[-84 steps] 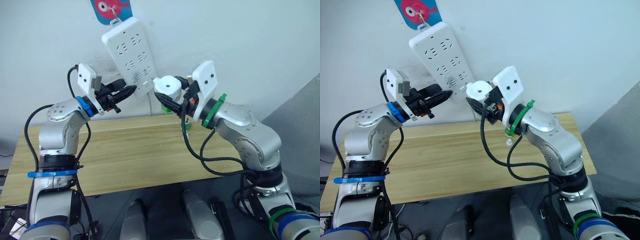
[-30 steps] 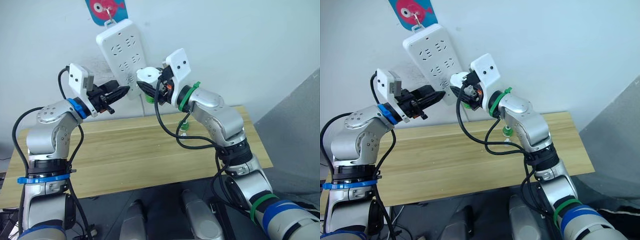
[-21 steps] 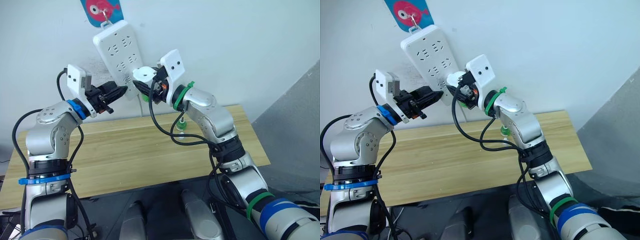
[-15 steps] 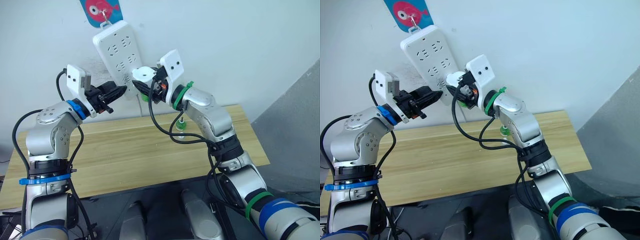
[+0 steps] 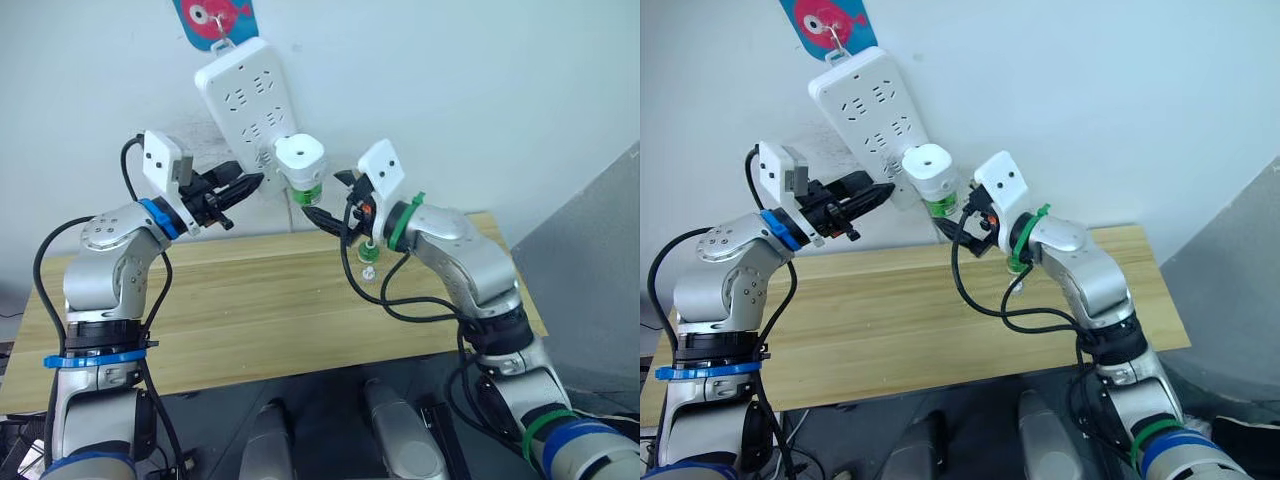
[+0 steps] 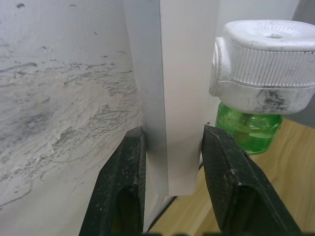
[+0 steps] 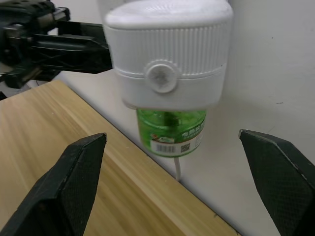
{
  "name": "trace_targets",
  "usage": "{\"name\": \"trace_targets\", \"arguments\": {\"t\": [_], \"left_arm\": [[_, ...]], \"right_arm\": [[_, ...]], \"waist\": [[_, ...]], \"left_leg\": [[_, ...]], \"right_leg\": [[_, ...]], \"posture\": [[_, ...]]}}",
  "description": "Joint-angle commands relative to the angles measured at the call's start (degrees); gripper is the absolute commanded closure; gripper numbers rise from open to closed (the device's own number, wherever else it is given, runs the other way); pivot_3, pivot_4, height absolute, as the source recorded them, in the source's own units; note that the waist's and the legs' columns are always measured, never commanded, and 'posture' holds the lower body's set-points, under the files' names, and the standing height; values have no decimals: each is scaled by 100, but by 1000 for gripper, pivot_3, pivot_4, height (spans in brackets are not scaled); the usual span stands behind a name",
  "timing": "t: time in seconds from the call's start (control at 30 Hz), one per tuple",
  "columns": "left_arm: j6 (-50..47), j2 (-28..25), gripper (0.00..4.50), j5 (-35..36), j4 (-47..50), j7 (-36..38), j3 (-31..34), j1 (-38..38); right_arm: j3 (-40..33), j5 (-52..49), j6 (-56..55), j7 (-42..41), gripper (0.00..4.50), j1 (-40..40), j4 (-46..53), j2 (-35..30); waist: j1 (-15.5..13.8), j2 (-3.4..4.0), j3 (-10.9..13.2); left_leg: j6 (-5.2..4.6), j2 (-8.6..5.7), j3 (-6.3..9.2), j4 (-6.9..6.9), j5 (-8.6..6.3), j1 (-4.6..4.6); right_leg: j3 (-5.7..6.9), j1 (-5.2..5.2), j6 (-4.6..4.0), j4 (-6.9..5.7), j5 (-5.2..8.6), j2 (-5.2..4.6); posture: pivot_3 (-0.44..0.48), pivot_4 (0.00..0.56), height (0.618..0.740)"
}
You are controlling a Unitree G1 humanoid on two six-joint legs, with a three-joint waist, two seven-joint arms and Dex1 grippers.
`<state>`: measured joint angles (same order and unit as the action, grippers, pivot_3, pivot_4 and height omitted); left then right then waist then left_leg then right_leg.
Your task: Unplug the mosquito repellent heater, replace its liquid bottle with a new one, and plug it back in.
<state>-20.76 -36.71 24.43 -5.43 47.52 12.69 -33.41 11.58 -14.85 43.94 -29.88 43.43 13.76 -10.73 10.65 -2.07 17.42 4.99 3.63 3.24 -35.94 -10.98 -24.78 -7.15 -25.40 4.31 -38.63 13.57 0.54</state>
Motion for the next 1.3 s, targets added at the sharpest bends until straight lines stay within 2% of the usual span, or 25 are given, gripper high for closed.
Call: {"name": "trace_targets", "arguments": {"t": [0.03,0.23,0.37,0.43,0.5,0.63,0.73,0.8,0.83,1.3], "left_arm": [[90,-205,1974,-153,156,-166,174,312],[-151,-648,51,-8,969,-225,569,1195],[-389,-713,51,214,1775,-370,1027,1942],[-394,-545,12,329,2494,-479,1307,2629],[-418,-250,12,468,3308,-678,1440,3324],[-310,482,12,405,4601,-1251,1309,4466],[-235,785,12,269,5057,-1495,1066,4870],[-154,905,12,145,5211,-1618,902,5035],[-94,921,12,99,5212,-1639,861,5048],[248,771,12,36,4757,-1541,691,4799]], "right_arm": [[26,-193,217,56,0,-43,638,64],[88,-346,365,59,0,-123,1035,88],[218,-408,303,-107,0,-194,1172,24],[235,-437,201,-63,347,-239,1178,140],[354,-370,72,-17,892,-252,1130,226],[492,-163,-210,221,2384,-260,859,474],[554,-16,-415,321,3526,-218,636,585],[590,87,-563,412,4279,-160,433,670],[602,145,-623,449,4467,-147,320,712],[500,488,-1157,701,4467,-31,-537,1098]], "waist": [[39,0,0],[4,-3,2],[-60,-2,2],[-91,-2,2],[-138,-2,2],[-262,-5,1],[-360,-7,0],[-395,-7,-1],[-404,-9,-2],[-421,-14,-5]], "left_leg": [[0,0,-1,0,0,1],[1,2,-1,-2,1,-1],[1,3,-4,7,0,-1],[1,5,-5,12,0,-2],[1,6,-12,21,0,-1],[6,6,-15,24,-3,-4],[7,6,-12,19,-2,-4],[8,5,-17,4,-2,-4],[8,3,-24,-1,-2,-4],[10,7,-28,24,-7,-5]], "right_leg": [[-3,0,2,0,2,1],[-3,-1,0,5,5,0],[-3,-4,-8,8,12,-1],[-3,-11,-11,6,14,0],[-6,-13,-13,4,19,-2],[-6,-19,-16,8,21,-3],[-4,-20,-21,7,24,-2],[-10,-17,-54,9,40,-2],[-17,-16,-57,11,41,-3],[-10,-27,-32,14,30,-1]], "posture": [[-164,275,740],[-128,284,740],[-94,289,740],[-84,288,740],[-72,287,740],[-62,282,740],[-59,279,740],[-58,276,740],[-58,274,740],[-65,267,740]]}}
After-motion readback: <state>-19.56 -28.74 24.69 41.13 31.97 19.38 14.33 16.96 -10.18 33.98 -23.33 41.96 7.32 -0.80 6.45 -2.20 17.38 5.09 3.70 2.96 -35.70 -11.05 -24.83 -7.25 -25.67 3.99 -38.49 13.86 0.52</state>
